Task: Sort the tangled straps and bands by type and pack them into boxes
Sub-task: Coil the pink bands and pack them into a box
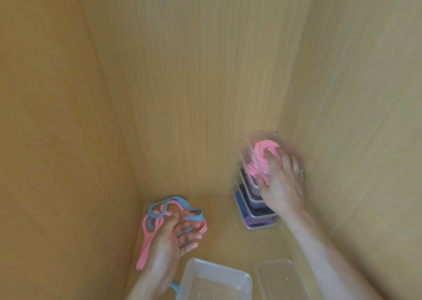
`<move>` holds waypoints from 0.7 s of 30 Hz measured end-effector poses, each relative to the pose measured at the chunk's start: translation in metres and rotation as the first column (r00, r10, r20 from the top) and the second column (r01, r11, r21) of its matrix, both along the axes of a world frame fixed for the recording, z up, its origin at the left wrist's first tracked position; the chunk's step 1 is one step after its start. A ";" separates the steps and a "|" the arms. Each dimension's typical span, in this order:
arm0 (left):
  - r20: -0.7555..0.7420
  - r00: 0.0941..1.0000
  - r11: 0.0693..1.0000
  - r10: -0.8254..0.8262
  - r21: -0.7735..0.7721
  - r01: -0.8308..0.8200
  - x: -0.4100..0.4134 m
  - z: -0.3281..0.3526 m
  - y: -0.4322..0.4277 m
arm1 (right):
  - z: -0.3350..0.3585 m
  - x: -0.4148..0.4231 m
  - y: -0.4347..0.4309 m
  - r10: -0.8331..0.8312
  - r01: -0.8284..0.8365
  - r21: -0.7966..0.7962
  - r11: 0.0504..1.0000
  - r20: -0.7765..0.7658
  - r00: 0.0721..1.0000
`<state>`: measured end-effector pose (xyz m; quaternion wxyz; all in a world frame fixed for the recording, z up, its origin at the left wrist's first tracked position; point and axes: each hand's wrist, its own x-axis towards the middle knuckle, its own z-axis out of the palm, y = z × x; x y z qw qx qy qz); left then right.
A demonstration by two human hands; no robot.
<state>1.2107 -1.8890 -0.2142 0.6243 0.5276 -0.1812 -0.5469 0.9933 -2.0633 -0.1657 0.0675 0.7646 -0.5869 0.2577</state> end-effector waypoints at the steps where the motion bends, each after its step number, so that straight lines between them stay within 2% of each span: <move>1: -0.005 1.000 1.000 0.004 0.003 -0.004 0.001 -0.001 0.001 | 0.002 0.001 0.001 -0.013 0.013 0.023 1.000 -0.012 1.000; 4: -0.020 1.000 1.000 0.014 0.009 -0.014 0.003 -0.004 0.004 | 0.007 -0.001 0.007 -0.052 0.053 0.082 0.995 -0.012 0.999; 7: -0.041 0.999 0.999 0.028 0.032 -0.027 0.002 -0.008 0.007 | 0.009 -0.004 0.022 -0.062 0.061 0.046 0.997 0.031 0.998; 12: -0.044 0.998 0.998 0.037 0.052 -0.034 -0.003 -0.012 0.011 | -0.006 -0.003 0.063 -0.049 0.070 -0.073 0.995 0.261 0.964; 15: -0.022 0.998 0.996 0.067 0.060 -0.065 -0.006 -0.017 0.012 | -0.025 0.001 0.089 0.098 -0.047 -0.147 0.988 0.369 0.924; 21: 0.044 0.985 0.984 0.165 0.064 -0.167 0.002 -0.039 0.027 | -0.069 0.024 0.124 0.313 -0.311 -0.071 0.948 0.385 0.868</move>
